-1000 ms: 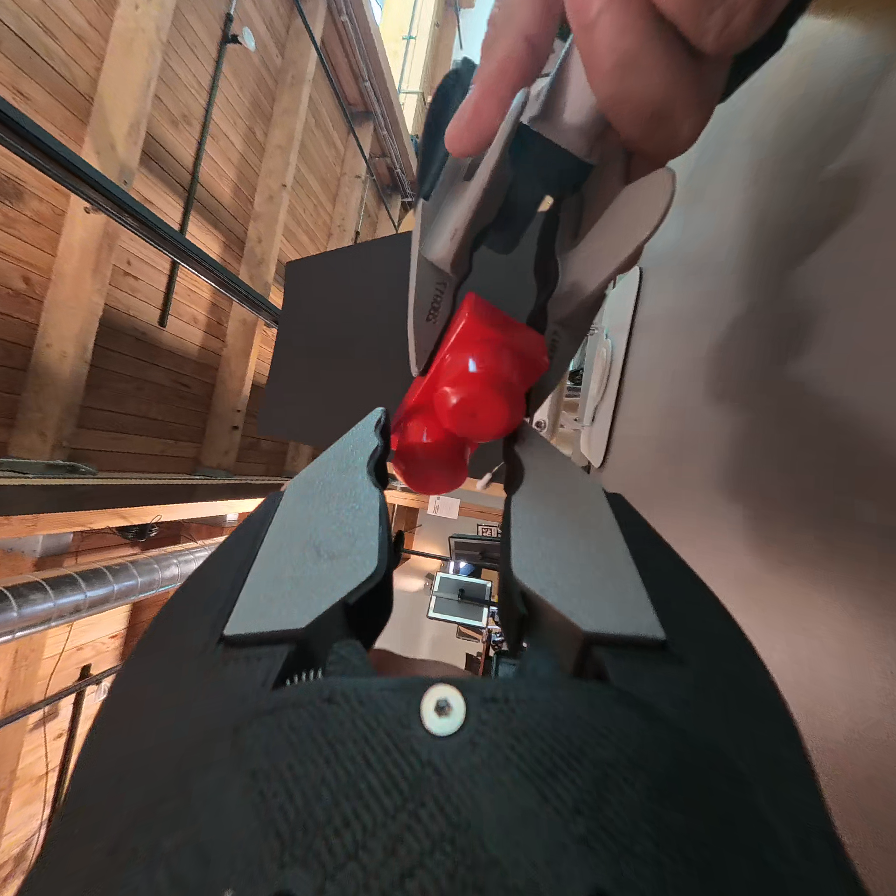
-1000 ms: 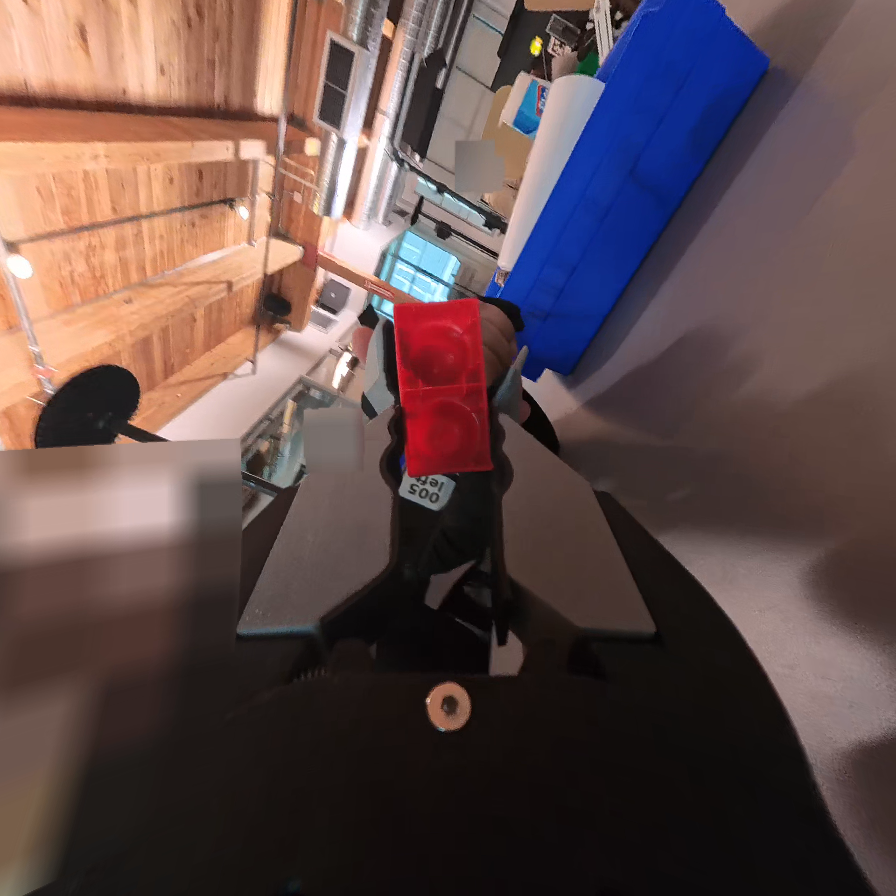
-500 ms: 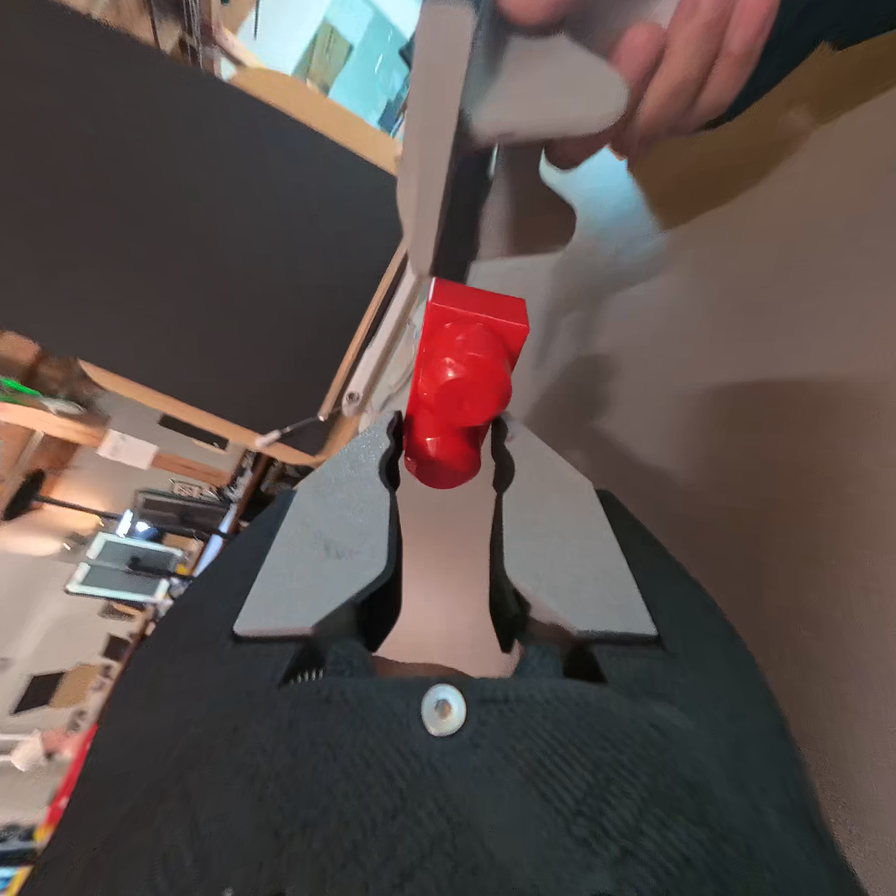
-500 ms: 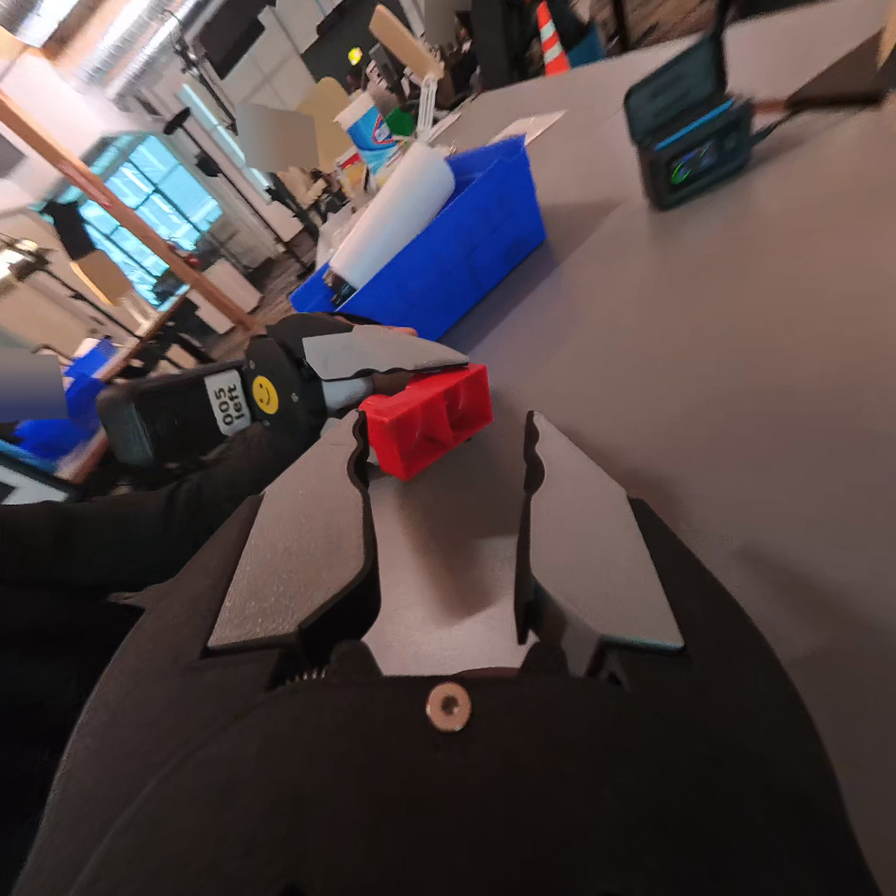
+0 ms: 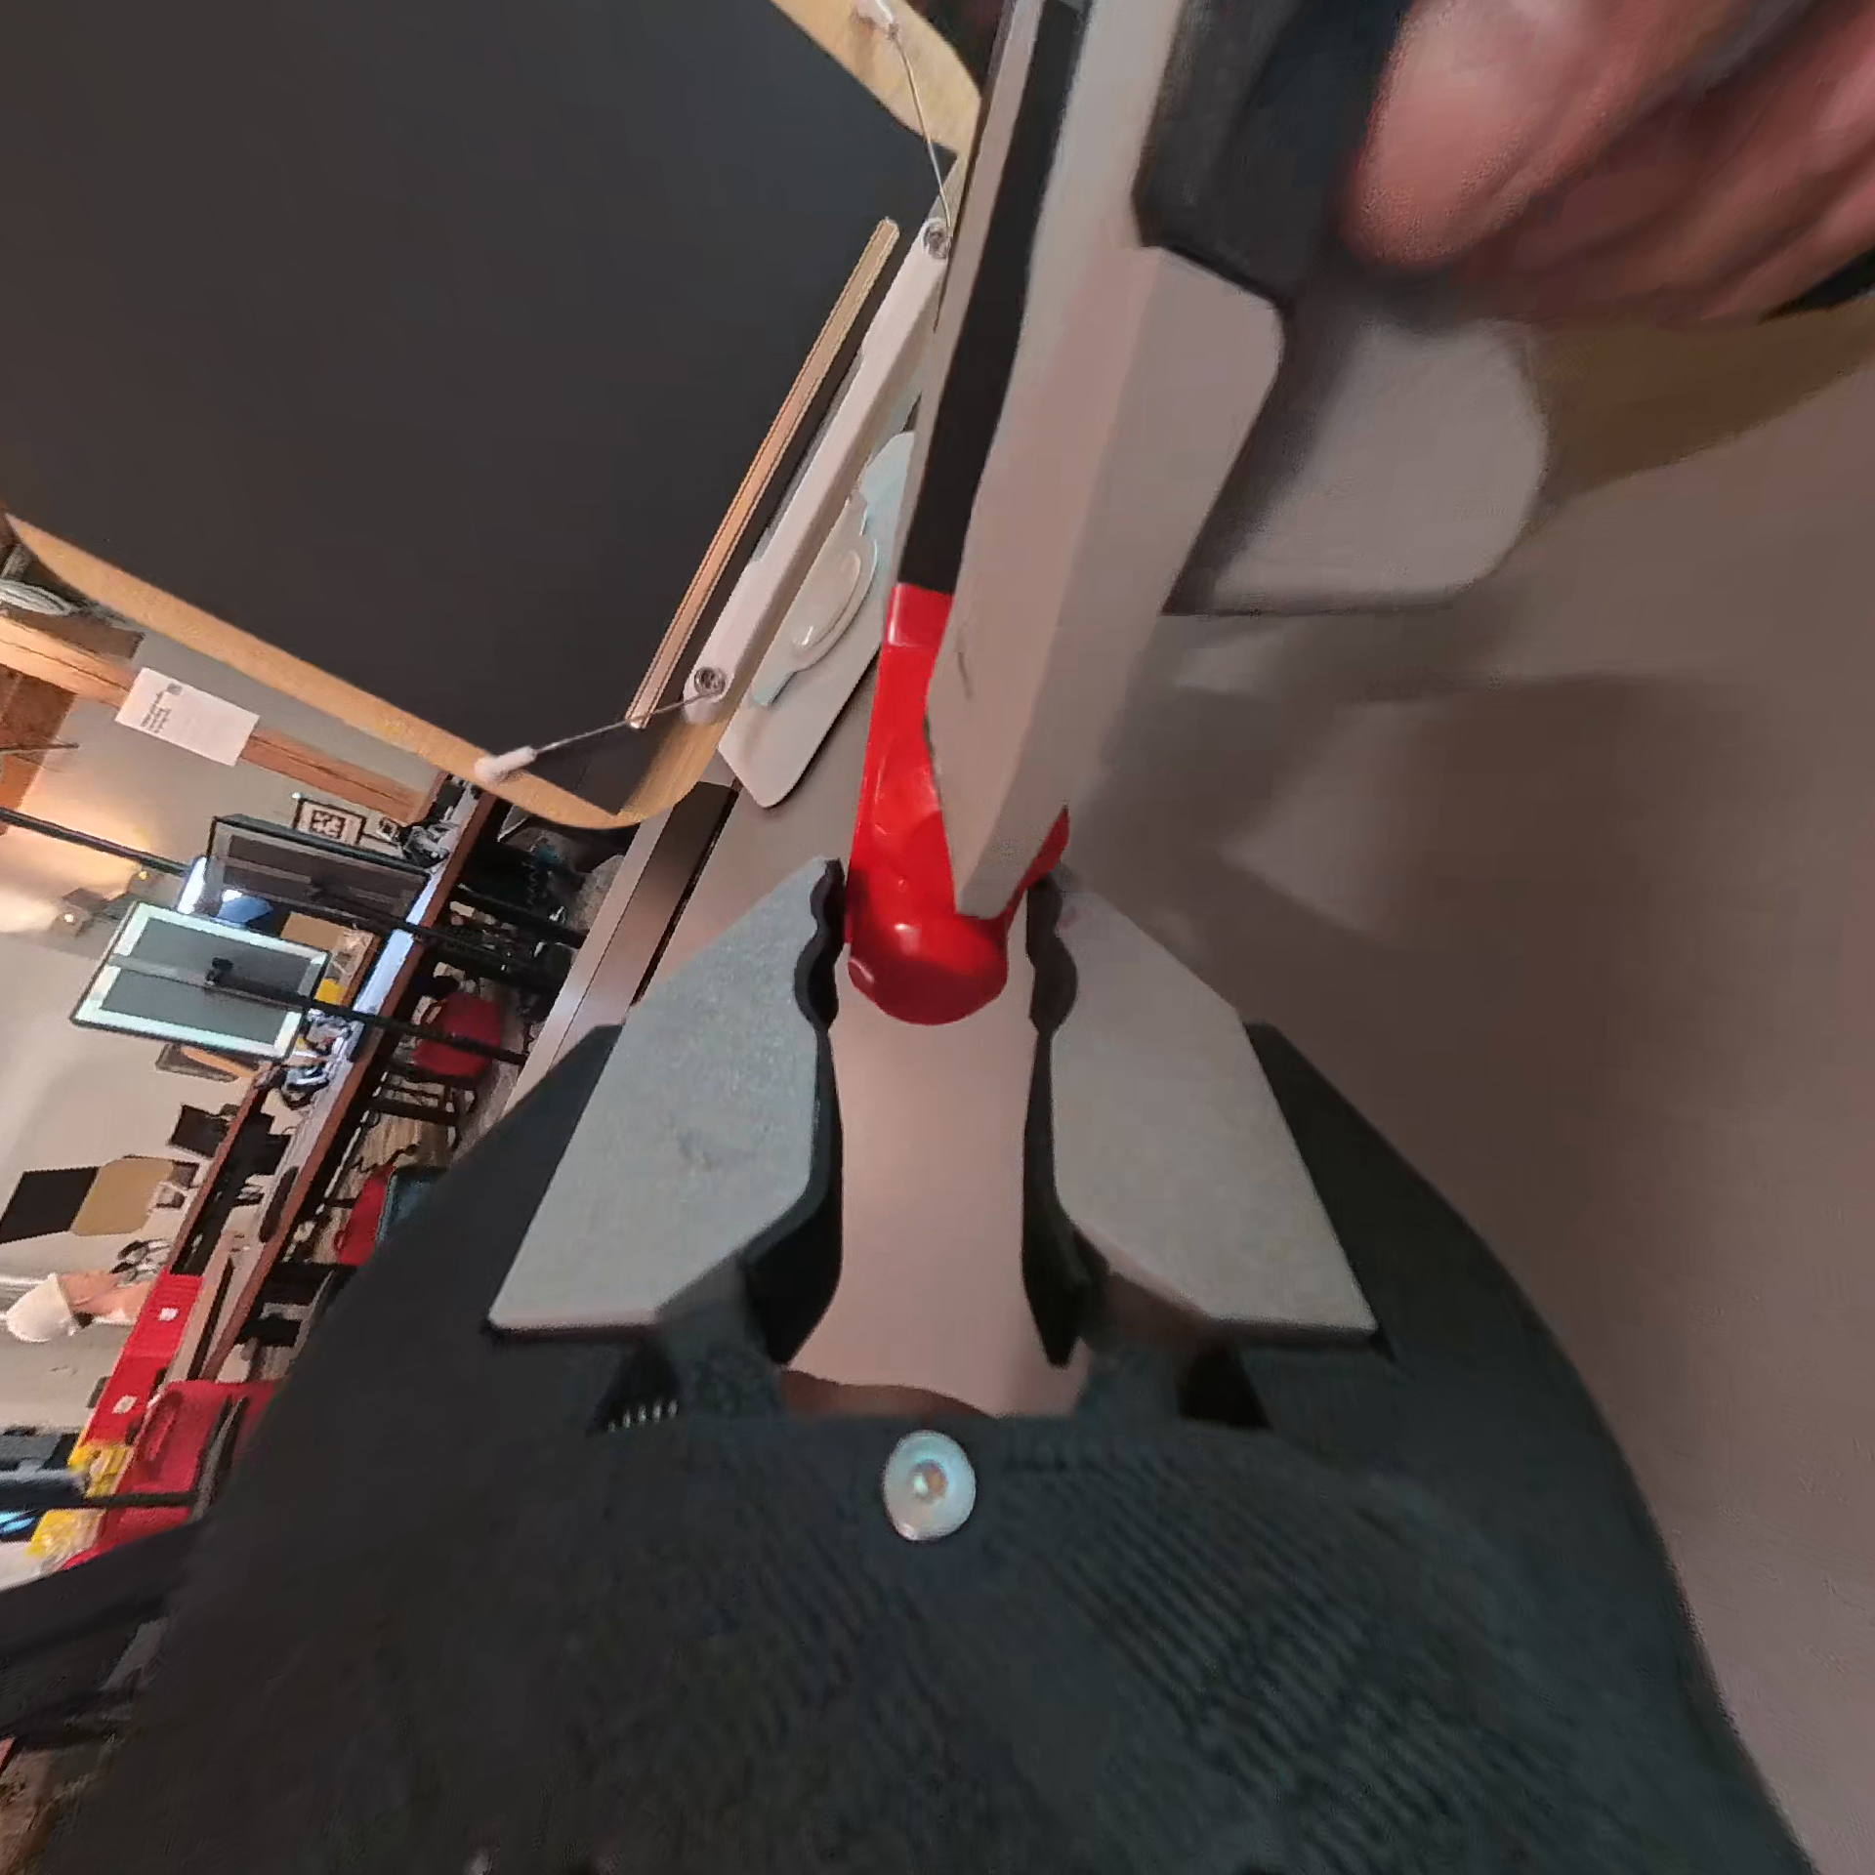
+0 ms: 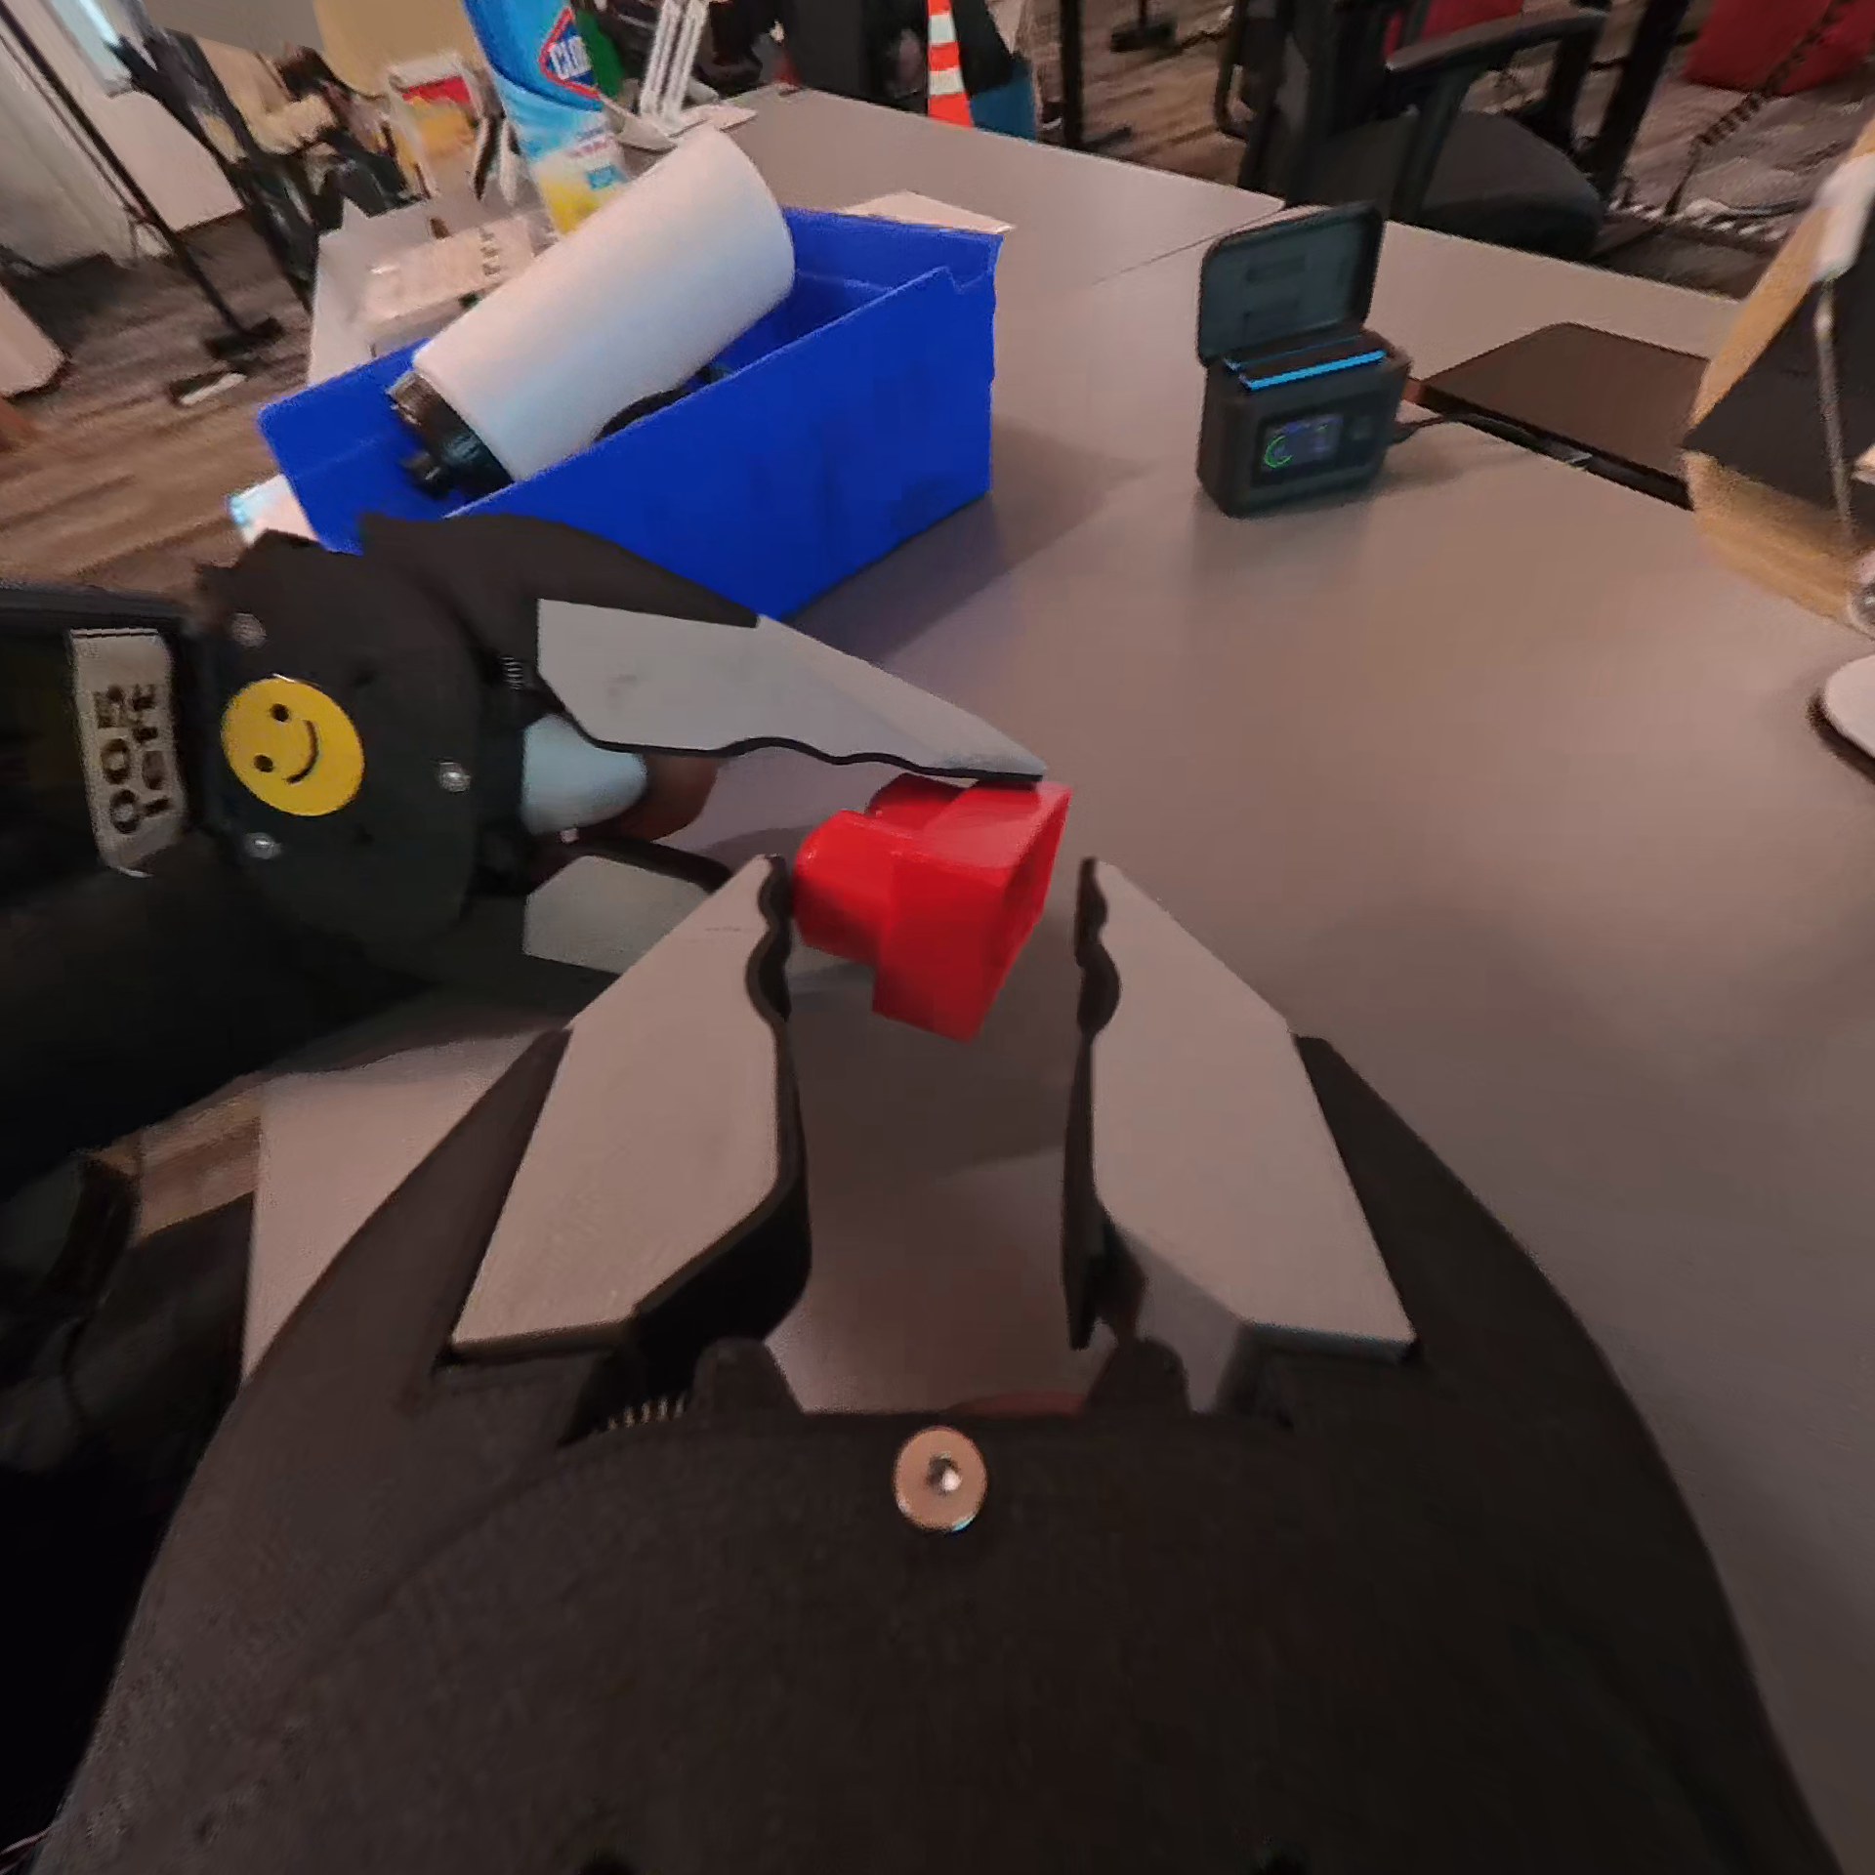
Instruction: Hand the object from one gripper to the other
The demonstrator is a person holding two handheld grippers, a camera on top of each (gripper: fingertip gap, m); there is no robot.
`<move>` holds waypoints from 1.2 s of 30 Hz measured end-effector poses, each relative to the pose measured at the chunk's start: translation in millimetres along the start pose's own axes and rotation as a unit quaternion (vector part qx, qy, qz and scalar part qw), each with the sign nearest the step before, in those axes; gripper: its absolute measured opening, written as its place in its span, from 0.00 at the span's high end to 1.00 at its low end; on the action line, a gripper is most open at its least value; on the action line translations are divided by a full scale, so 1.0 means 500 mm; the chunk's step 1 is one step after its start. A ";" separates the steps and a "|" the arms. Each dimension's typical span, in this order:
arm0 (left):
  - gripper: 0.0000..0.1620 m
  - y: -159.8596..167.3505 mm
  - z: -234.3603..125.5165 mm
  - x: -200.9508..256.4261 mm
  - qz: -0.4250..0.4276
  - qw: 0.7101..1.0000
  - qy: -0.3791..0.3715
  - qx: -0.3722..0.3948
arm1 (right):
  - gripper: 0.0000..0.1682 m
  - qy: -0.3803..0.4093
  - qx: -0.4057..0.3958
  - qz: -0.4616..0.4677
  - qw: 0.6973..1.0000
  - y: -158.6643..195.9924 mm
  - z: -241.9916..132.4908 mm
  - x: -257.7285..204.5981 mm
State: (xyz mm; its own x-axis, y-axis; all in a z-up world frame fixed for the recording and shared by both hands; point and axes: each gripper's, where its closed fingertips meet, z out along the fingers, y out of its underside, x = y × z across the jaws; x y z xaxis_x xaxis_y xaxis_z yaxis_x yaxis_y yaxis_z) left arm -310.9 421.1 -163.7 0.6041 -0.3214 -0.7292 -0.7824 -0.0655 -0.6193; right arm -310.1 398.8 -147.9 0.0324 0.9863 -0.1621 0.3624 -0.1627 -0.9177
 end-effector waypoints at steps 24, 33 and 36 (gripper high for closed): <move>0.70 0.011 0.010 -0.017 -0.035 0.999 -0.037 0.003 | 0.75 -0.046 0.088 0.108 0.989 -0.045 -0.055 0.030; 0.61 -0.069 -0.034 -0.014 -0.012 0.991 -0.030 0.126 | 0.75 -0.207 0.050 0.214 0.953 -0.030 -0.085 -0.026; 0.65 -0.107 -0.057 0.014 -0.002 0.983 0.000 0.183 | 0.75 -0.256 0.036 0.239 0.936 -0.023 -0.092 -0.048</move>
State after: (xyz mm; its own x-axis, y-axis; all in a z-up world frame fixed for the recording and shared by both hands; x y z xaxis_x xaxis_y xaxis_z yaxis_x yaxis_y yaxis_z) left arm -268.9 395.6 -127.4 0.6065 -0.3217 -0.7271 -0.6738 0.2775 -0.6848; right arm -272.2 378.4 -116.5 -0.2835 0.6605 -0.6953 0.3555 -0.6010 -0.7159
